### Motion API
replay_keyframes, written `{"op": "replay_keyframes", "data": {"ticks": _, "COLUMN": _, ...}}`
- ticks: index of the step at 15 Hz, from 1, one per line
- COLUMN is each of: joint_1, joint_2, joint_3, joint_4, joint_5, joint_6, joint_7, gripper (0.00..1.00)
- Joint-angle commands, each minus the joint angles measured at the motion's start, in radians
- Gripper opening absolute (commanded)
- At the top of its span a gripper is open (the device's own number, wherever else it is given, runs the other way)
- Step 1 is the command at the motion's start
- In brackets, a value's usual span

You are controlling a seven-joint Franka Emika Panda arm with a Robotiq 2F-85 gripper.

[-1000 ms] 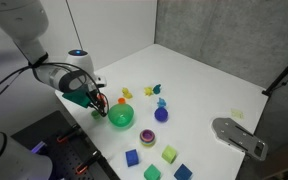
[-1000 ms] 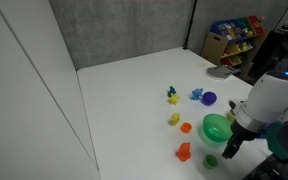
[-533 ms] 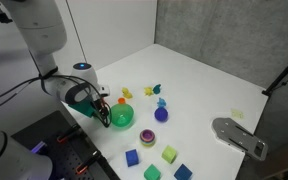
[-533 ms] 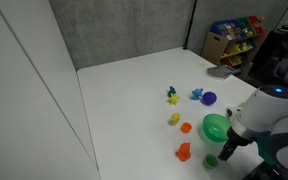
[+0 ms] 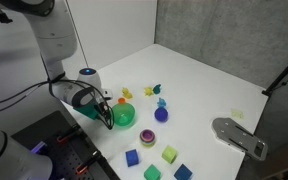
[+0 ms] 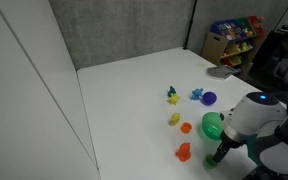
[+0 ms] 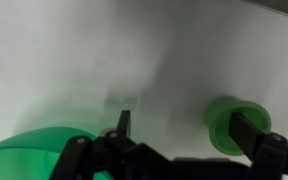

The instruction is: Put the small green bowl in the purple bowl

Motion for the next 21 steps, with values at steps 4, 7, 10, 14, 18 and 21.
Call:
{"op": "replay_keyframes", "data": {"ticks": 4, "joint_1": 0.001, "joint_2": 0.019, "joint_3": 0.016, "joint_4": 0.017, "joint_5": 0.002, "joint_6": 0.041, "joint_7": 0.025, "gripper": 1.0}}
{"op": "replay_keyframes", "data": {"ticks": 7, "joint_1": 0.003, "joint_2": 0.017, "joint_3": 0.024, "joint_4": 0.013, "joint_5": 0.005, "joint_6": 0.051, "joint_7": 0.028, "gripper": 1.0}}
{"op": "replay_keyframes", "data": {"ticks": 10, "joint_1": 0.022, "joint_2": 0.025, "joint_3": 0.017, "joint_4": 0.014, "joint_5": 0.009, "joint_6": 0.072, "joint_7": 0.032, "gripper": 0.96}}
{"op": "replay_keyframes", "data": {"ticks": 14, "joint_1": 0.035, "joint_2": 0.033, "joint_3": 0.017, "joint_4": 0.016, "joint_5": 0.012, "joint_6": 0.077, "joint_7": 0.034, "gripper": 0.59}}
{"op": "replay_keyframes", "data": {"ticks": 18, "joint_1": 0.045, "joint_2": 0.029, "joint_3": 0.017, "joint_4": 0.013, "joint_5": 0.014, "joint_6": 0.076, "joint_7": 0.041, "gripper": 0.25}}
{"op": "replay_keyframes", "data": {"ticks": 21, "joint_1": 0.042, "joint_2": 0.012, "joint_3": 0.022, "joint_4": 0.007, "joint_5": 0.014, "joint_6": 0.067, "joint_7": 0.048, "gripper": 0.03}}
